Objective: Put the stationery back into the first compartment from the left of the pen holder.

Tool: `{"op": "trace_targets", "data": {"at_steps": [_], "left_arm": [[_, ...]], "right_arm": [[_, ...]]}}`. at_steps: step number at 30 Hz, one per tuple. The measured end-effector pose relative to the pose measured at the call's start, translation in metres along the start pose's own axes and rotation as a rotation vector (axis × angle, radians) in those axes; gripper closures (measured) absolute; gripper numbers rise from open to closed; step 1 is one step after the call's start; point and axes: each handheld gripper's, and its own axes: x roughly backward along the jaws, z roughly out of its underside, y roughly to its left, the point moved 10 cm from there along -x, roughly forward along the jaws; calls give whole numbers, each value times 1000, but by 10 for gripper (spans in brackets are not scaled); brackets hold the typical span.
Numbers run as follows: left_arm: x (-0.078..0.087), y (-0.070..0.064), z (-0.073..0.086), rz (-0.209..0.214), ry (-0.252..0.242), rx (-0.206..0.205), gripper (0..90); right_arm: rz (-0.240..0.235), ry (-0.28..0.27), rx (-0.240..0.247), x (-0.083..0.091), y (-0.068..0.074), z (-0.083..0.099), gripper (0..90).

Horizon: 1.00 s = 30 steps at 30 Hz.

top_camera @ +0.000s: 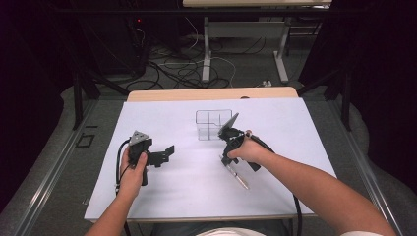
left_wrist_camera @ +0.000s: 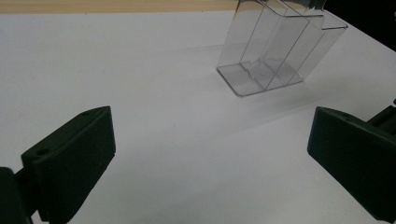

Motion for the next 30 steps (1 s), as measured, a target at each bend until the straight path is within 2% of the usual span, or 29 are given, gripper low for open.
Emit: {"op": "trace_targets", "data": {"at_steps": [2,4,6,7,8,9,10,11,13,14,19,20,24,26,27,28,29,30], "left_arm": [[0,0,1,0,4,-3,10],[0,0,1,1,4,-5,10],[0,0,1,1,4,-5,10],[0,0,1,1,4,-5,10],[0,0,1,0,4,-4,10],[0,0,1,0,5,-4,10],[0,0,1,0,5,-4,10],[0,0,1,0,5,-4,10],[0,0,1,0,6,-6,10],[0,0,1,2,12,-8,10],[0,0,2,3,15,-9,10],[0,0,2,3,14,-9,10],[0,0,2,3,16,-10,10],[0,0,2,3,17,-10,10],[0,0,2,3,17,-10,11],[0,0,2,2,17,-12,13],[0,0,2,2,17,-12,13],[0,0,2,2,17,-10,13]], "right_arm": [[-11,-17,3,2,2,-2,804],[-39,-94,3,0,5,-8,804],[-50,-113,1,3,7,-10,804],[-42,-134,57,4,3,-13,804],[-38,-118,63,7,2,-12,805],[-58,-110,45,11,6,-12,804],[-67,-189,22,8,7,-20,805],[-77,-199,25,10,8,-21,805],[-84,-164,34,14,8,-19,805],[-94,-169,22,15,10,-19,805],[-159,-208,9,24,17,-25,805],[-175,-241,6,25,19,-28,805],[-182,-272,4,31,23,-32,805],[-185,-319,15,33,24,-36,805],[-194,-326,2,36,26,-37,805],[-203,-362,8,38,27,-41,805],[-192,-351,20,41,27,-40,805],[-192,-374,20,43,28,-42,805]]}}
